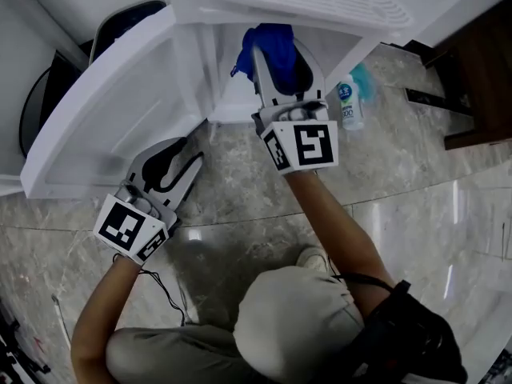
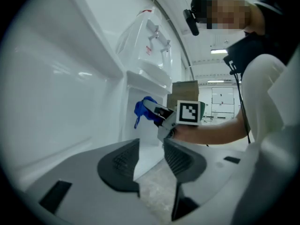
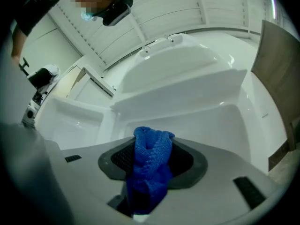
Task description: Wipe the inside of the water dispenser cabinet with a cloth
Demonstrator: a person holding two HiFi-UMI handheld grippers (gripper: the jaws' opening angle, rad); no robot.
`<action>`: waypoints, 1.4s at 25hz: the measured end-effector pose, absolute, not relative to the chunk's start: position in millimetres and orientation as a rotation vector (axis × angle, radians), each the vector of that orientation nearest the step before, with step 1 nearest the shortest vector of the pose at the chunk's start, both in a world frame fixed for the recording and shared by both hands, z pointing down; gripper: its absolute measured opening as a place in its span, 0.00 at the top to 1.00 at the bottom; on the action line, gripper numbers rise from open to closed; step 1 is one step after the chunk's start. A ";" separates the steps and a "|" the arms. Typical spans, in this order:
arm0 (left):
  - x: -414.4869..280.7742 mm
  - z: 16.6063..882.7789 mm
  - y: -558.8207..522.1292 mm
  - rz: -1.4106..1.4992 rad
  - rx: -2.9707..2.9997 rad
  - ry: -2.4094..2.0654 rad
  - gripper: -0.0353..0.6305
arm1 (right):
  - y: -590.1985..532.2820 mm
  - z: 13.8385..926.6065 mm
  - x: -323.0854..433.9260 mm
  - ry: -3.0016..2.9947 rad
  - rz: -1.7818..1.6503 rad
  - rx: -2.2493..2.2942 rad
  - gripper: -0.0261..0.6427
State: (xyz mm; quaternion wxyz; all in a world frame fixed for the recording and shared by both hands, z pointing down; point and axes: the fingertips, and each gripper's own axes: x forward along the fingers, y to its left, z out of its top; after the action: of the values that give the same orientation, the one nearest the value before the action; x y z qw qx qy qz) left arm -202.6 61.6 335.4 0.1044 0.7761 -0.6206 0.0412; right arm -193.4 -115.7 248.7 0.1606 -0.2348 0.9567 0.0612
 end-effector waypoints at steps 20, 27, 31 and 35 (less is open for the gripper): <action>-145.1 273.5 -21.1 0.746 2.745 -1.908 0.45 | -15.7 245.6 -167.4 2.888 -0.364 0.005 0.72; -126.7 276.2 -43.8 0.728 2.853 -1.695 0.60 | -37.8 246.8 -149.0 2.916 -0.275 -0.227 0.71; -96.7 278.1 -76.8 0.607 2.920 -1.604 0.65 | -70.7 251.0 -116.5 3.019 -0.149 -0.437 0.68; -96.5 294.1 -105.6 0.538 2.869 -1.593 0.66 | -95.6 254.0 -84.4 3.111 -0.017 -0.580 0.67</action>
State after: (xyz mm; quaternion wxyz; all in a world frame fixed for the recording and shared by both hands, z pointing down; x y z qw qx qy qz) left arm -96.5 -105.6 294.1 -0.0917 0.8591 -0.4770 0.1611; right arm -84.4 -95.6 254.0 -0.0116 -0.1833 0.9830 -0.0053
